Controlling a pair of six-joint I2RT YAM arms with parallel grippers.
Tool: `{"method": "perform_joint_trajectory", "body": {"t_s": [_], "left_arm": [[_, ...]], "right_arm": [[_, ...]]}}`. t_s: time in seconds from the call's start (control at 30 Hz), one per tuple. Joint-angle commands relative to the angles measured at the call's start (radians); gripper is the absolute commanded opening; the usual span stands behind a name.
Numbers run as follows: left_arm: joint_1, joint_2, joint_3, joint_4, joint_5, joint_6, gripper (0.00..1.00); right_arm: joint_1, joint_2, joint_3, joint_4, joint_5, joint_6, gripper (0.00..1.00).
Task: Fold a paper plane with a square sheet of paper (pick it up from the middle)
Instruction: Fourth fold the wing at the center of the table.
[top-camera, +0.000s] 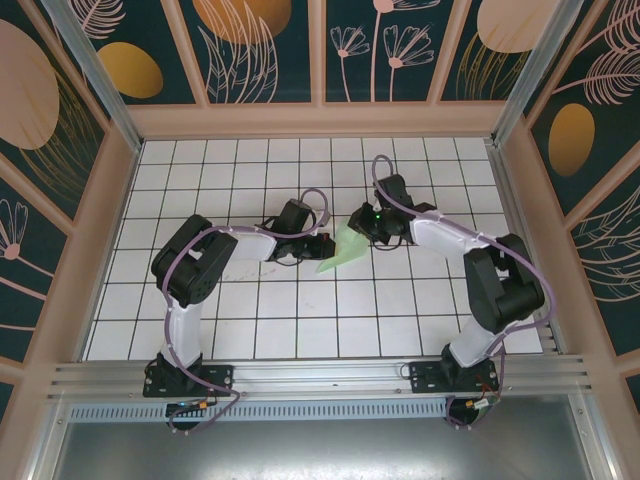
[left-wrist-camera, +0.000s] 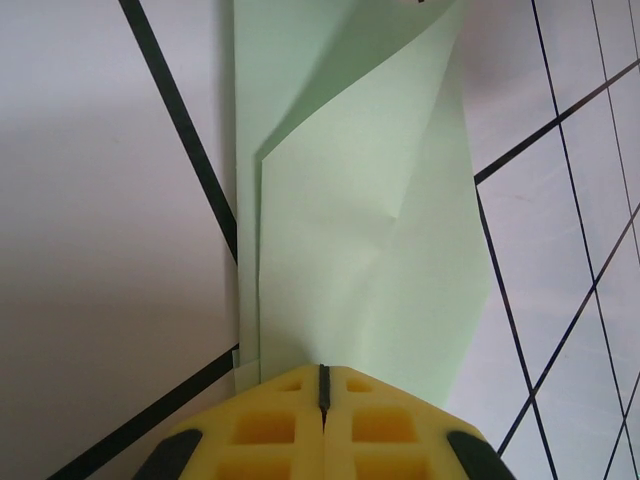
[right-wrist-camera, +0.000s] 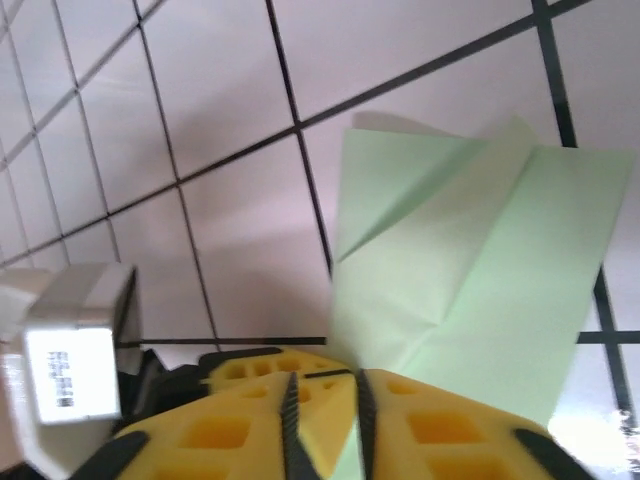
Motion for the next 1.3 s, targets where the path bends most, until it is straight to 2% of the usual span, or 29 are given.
{"method": "perform_joint_trajectory", "body": {"t_s": [0.0, 0.07, 0.17, 0.57, 0.8, 1.1, 1.27], "left_arm": [[0.017, 0.079, -0.033, -0.173, -0.15, 0.047, 0.0], [0.017, 0.078, -0.034, -0.176, -0.155, 0.051, 0.0], [0.017, 0.079, -0.033, -0.18, -0.161, 0.055, 0.0], [0.016, 0.072, -0.022, -0.207, -0.172, 0.071, 0.0], [0.016, 0.077, -0.019, -0.22, -0.181, 0.069, 0.0], [0.017, 0.091, -0.034, -0.242, -0.185, 0.085, 0.0], [0.017, 0.089, -0.035, -0.24, -0.187, 0.087, 0.0]], "right_arm": [[0.027, 0.021, -0.044, 0.085, -0.004, -0.036, 0.15], [0.04, 0.042, -0.053, 0.118, -0.003, -0.055, 0.07], [0.045, 0.069, -0.079, 0.183, -0.025, -0.078, 0.0], [0.048, 0.15, -0.124, 0.288, -0.095, -0.164, 0.0], [0.039, 0.19, -0.133, 0.263, -0.073, -0.194, 0.0], [-0.07, 0.179, -0.154, 0.252, -0.037, -0.25, 0.0], [-0.117, 0.129, -0.11, 0.214, -0.008, -0.272, 0.0]]}}
